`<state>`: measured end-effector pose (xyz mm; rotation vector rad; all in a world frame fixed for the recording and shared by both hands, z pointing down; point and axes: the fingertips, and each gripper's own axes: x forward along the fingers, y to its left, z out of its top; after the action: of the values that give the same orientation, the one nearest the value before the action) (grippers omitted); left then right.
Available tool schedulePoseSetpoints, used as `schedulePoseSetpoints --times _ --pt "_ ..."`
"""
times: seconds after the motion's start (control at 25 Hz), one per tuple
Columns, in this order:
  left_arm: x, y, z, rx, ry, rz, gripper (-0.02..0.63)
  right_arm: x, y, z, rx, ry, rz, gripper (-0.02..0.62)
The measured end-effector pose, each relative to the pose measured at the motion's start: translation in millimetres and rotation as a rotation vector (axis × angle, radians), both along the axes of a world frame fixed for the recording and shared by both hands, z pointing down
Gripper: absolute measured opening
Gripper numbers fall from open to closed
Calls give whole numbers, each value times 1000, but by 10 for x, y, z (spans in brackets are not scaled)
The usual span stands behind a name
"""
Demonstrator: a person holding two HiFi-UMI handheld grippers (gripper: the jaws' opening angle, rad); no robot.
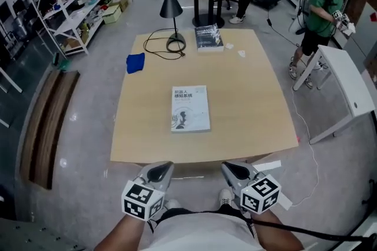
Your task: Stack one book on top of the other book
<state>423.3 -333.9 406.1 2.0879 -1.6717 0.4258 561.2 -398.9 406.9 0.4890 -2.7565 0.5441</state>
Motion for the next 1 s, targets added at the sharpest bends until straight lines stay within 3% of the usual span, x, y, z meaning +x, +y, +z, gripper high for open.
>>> schedulePoseSetpoints --times 0.2,0.36,1.0 --pt "-240 157 23 22 80 36 6 -133 291 40 -2 34 86 2" --pt "-331 201 61 15 72 82 6 -186 409 38 0 58 131 2" --pt "-136 283 -60 41 70 -15 6 -42 279 -120 56 107 60 0"
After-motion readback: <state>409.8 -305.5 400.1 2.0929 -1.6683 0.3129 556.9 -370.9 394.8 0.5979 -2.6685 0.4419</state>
